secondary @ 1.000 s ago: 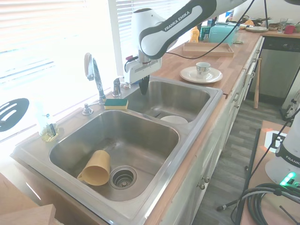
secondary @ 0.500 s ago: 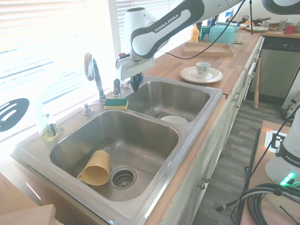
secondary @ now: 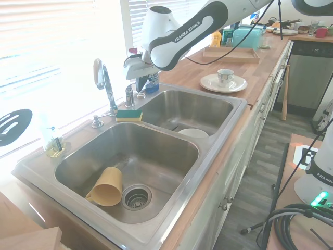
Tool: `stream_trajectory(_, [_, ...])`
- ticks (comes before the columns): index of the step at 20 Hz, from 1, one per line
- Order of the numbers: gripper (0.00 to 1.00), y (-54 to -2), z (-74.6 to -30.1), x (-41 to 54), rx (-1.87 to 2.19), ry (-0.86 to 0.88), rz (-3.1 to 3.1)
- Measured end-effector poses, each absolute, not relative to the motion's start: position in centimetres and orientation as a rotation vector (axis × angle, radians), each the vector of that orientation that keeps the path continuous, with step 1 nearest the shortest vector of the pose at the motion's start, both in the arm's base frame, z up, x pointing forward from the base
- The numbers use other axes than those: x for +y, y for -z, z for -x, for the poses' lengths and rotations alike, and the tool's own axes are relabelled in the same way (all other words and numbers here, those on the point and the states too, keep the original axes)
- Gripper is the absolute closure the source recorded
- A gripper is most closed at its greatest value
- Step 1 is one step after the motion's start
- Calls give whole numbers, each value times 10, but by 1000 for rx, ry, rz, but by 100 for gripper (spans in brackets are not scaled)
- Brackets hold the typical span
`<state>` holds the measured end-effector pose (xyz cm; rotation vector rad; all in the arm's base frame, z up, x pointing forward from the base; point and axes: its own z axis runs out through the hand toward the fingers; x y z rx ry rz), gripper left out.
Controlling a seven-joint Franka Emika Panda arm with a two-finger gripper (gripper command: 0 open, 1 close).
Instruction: Turn on the faucet
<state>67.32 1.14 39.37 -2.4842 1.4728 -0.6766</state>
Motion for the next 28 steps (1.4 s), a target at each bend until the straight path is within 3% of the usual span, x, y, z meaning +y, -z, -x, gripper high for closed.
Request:
stream_trajectory(14, [100,-410,-666,17,1433,865,2434])
stream_trajectory(28, [100,-400,-662,12,1431,869,2476])
